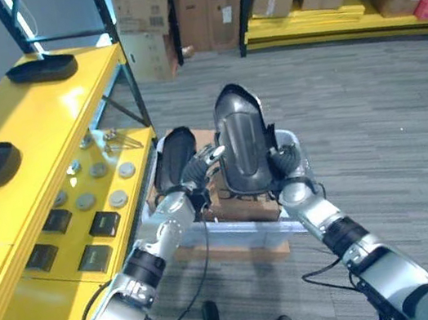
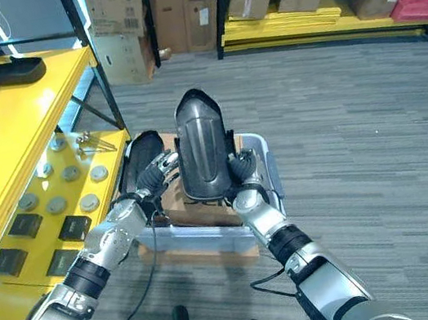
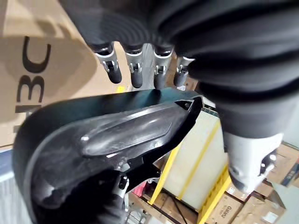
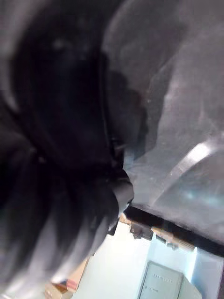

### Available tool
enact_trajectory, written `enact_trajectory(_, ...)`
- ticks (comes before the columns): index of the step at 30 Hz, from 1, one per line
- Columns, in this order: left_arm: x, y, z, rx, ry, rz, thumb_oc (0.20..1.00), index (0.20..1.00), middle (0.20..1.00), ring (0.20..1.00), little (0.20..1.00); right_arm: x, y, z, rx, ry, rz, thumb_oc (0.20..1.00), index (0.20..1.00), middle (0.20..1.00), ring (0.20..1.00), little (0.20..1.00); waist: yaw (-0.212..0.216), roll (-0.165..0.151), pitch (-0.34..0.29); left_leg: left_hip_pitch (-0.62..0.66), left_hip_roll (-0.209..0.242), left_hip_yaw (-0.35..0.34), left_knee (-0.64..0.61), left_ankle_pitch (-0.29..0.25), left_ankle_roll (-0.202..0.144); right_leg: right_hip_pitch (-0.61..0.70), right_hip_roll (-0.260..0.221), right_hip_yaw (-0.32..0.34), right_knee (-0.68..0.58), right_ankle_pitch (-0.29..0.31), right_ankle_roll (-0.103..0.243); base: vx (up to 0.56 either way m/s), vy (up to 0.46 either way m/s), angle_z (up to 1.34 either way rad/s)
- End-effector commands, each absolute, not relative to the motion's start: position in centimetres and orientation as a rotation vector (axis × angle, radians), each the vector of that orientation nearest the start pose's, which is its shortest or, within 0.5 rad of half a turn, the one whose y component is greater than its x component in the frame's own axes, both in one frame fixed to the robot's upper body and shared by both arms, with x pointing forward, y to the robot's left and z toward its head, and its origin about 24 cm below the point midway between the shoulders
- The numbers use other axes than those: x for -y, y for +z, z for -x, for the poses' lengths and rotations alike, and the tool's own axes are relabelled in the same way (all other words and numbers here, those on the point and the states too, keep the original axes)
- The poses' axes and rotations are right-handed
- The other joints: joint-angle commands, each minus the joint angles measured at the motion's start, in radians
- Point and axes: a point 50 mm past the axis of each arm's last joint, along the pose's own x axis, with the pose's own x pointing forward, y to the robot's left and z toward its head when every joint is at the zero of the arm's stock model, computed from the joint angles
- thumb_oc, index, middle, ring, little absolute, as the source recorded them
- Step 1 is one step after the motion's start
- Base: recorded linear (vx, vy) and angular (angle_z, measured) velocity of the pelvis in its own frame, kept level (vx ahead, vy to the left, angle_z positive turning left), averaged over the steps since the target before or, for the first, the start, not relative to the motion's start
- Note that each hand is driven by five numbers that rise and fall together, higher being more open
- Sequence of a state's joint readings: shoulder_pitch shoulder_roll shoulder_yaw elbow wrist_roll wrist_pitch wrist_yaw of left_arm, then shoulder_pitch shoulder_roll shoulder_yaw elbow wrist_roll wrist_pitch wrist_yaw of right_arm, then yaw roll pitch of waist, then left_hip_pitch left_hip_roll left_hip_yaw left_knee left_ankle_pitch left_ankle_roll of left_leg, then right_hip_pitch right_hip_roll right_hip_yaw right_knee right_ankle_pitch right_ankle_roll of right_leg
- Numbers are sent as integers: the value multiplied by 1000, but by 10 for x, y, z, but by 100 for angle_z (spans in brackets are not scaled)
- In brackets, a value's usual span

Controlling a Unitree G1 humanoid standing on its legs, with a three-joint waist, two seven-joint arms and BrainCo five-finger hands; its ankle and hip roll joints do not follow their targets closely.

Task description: Move parts from the plastic box to the shelf.

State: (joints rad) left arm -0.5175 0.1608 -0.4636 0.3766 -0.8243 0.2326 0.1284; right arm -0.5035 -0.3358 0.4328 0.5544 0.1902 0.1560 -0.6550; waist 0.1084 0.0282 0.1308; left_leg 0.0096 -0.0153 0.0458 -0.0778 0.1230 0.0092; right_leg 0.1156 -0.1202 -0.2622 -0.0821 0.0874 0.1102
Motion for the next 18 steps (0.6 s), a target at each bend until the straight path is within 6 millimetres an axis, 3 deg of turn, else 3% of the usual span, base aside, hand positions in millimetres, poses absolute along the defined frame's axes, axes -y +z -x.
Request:
enact_trajectory(1,-19,59,-317,-364,-481,402,1000,1000,1000,1000,1000,135,81,-352,53,-248,461,200,200,200,200,200,43,-15,-87,34,44,18,-4,-120,-40,-35,-39,2,34,-79,64,3,2,-4)
enact_trajectory(11,-6,49,-310,-396,-489,304,1000,1000,1000,1000,1000,115,75,-350,53,-189,474,200,200,200,200,200,39,-16,-95,40,43,26,-6,-130,-40,-35,-40,0,30,-80,67,0,0,0)
enact_trajectory(18,-32,45,-324,-332,-304,115,1000,1000,1000,1000,1000,114,79,-352,52,-197,476,200,200,200,200,200,44,-16,-102,45,41,28,-5,-134,-43,-29,-41,1,27,-82,69,0,0,0)
